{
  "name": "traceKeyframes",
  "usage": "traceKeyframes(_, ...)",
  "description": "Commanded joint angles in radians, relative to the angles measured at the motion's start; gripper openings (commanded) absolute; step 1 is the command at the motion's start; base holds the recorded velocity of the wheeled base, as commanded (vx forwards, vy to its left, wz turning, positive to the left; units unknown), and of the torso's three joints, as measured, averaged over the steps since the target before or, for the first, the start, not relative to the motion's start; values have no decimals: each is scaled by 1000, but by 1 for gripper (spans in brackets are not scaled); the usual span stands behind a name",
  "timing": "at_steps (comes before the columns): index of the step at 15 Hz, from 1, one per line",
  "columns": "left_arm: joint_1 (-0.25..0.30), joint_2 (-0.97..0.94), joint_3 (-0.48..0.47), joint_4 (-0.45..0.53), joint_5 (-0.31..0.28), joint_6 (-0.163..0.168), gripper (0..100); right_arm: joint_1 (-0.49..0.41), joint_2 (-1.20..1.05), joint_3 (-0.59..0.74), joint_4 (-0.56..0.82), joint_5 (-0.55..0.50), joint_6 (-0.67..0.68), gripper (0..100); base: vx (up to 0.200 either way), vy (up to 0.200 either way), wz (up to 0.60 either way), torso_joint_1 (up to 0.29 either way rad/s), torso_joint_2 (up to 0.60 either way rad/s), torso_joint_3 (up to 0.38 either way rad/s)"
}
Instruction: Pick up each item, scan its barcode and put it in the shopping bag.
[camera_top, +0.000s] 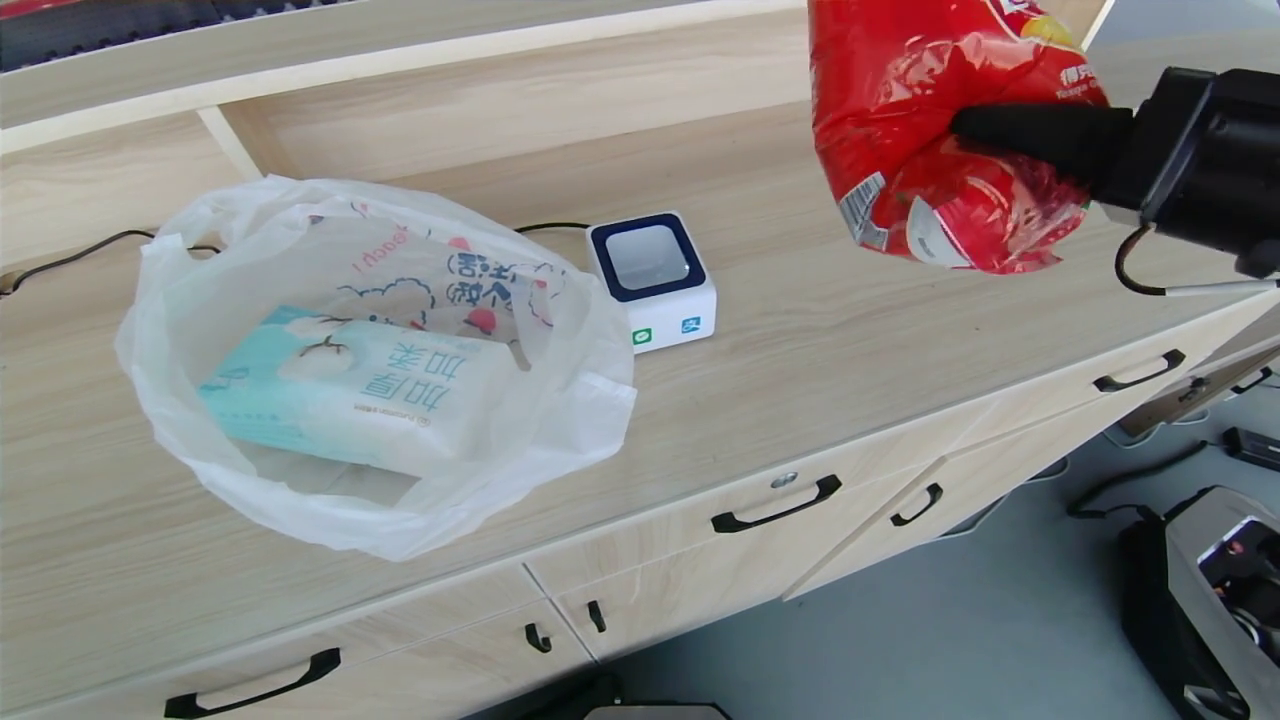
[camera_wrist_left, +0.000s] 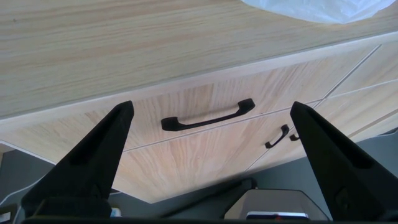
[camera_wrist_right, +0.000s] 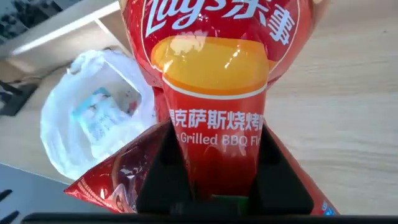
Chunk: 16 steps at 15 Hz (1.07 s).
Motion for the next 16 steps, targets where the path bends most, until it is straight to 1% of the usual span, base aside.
traceKeyframes(1,0,0,0,0,0,0,100,81,-2,84,-117,0,142,0,0,0,0,0,0,0)
traceKeyframes(3,0,0,0,0,0,0,100,123,26,81,-158,-4,275,0,0,0,0,0,0,0)
traceKeyframes(5,0,0,0,0,0,0,100,182,41,90,-178,-3,410,0,0,0,0,0,0,0)
traceKeyframes(6,0,0,0,0,0,0,100,205,55,99,-232,-3,487,0,0,0,0,0,0,0)
traceKeyframes(7,0,0,0,0,0,0,100,219,78,105,-315,-3,531,0,0,0,0,0,0,0)
traceKeyframes(9,-1,0,0,0,0,0,100,242,90,139,-411,-1,567,0,0,0,0,0,0,0)
traceKeyframes(11,-1,0,0,0,0,0,100,297,73,216,-496,-1,568,0,0,0,0,0,0,0)
traceKeyframes(12,0,0,0,0,0,0,100,317,66,246,-519,-1,559,0,0,0,0,0,0,0)
traceKeyframes(13,0,0,0,0,0,0,100,356,52,279,-542,-3,530,0,0,0,0,0,0,0)
traceKeyframes(16,-1,0,0,0,0,0,100,366,7,302,-542,-3,502,0,0,0,0,0,0,0)
